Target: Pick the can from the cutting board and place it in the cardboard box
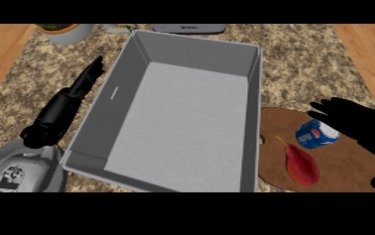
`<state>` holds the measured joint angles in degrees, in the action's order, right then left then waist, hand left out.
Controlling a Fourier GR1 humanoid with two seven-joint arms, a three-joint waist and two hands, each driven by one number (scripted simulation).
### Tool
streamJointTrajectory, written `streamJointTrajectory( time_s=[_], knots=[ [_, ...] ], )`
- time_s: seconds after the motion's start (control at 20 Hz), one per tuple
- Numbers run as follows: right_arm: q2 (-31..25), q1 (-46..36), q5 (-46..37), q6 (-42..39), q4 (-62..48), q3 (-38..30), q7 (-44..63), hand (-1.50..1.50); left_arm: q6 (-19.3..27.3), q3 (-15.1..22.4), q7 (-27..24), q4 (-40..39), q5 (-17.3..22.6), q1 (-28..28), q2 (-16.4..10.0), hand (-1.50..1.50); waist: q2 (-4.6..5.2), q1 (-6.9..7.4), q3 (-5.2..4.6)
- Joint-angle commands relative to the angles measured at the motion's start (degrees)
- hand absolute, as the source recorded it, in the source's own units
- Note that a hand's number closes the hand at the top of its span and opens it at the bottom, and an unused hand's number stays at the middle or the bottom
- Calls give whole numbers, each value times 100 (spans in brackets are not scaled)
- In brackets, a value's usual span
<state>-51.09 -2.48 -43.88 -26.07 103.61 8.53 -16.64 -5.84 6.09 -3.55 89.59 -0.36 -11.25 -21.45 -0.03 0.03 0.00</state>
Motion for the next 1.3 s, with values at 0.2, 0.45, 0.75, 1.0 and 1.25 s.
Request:
streamJointTrajectory(
  time_s=[0.2, 0.45, 0.75, 1.0, 1.25],
  knots=[
    [532, -488, -659, -117, -616, -200, -256, -150, -90, -133, 92, 92, -305, -51, 272, 0, 1, 12, 0],
    [915, -360, -1092, 178, -1022, -88, -666, -150, -309, -334, 201, -135, -282, -244, 379, 0, 5, -5, 1],
    [1143, -561, -1428, -281, -1028, -138, -605, -150, -132, -153, -137, -119, -751, -23, 749, 0, 3, -3, -1],
    [1625, -377, -2225, 843, -1869, 158, -666, -150, -508, -480, -49, -241, -556, -242, 537, 0, 8, -4, 1],
    [1579, -432, -2091, 311, -1674, -322, -843, -150, -550, -529, -266, -183, -731, 94, 676, 0, 0, -19, -1]
  ],
)
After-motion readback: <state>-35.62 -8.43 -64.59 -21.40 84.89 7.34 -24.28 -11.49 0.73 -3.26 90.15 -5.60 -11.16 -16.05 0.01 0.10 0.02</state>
